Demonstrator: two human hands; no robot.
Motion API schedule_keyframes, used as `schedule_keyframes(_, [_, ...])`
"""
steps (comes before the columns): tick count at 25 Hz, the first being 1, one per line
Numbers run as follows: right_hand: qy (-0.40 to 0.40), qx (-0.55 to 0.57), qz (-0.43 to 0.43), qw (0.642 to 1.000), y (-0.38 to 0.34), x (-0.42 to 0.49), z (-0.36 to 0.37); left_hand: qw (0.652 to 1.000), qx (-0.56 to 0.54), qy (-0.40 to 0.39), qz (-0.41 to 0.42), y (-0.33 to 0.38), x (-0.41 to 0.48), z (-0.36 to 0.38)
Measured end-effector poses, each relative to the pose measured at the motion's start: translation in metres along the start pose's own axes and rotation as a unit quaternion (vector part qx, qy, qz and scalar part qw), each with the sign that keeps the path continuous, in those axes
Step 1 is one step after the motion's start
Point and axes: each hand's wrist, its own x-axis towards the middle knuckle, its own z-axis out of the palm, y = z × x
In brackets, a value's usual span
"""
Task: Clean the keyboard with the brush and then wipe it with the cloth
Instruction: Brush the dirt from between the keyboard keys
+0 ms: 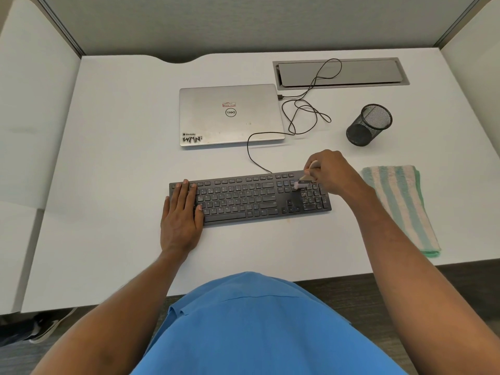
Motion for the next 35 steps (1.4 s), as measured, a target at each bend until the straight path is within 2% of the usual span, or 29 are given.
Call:
schedule_keyframes(8, [-0.006, 0.015, -0.019, 1.0, 0.0, 0.0, 0.002, 1.0, -0.002, 0.003, 0.002, 0.0, -0.001, 0.0])
schedule_keyframes(15, [-0.001, -0.017, 0.035, 0.999, 0.006, 0.0, -0.01, 1.0, -0.008, -0.002, -0.002, 0.001, 0.0, 0.001])
schedule_keyframes(18, [0.022, 0.002, 0.0, 1.0, -0.002, 0.003, -0.007, 1.0, -0.006, -0.004, -0.004, 0.0, 0.0, 0.0])
schedule_keyframes(22, [-0.007, 0.009, -0.022, 1.0, -0.003, 0.004, 0.002, 1.0, -0.006, -0.005, -0.002, 0.0, -0.001, 0.0])
schedule_keyframes(33, [0.037, -0.038, 0.069, 0.996, 0.028, 0.001, -0.019, 1.0, -0.005, -0.005, -0.002, 0.001, -0.001, -0.001])
schedule_keyframes(35, [0.036, -0.035, 0.058, 0.997, 0.022, -0.002, -0.017, 1.0, -0.003, -0.006, -0.003, 0.0, -0.001, -0.001])
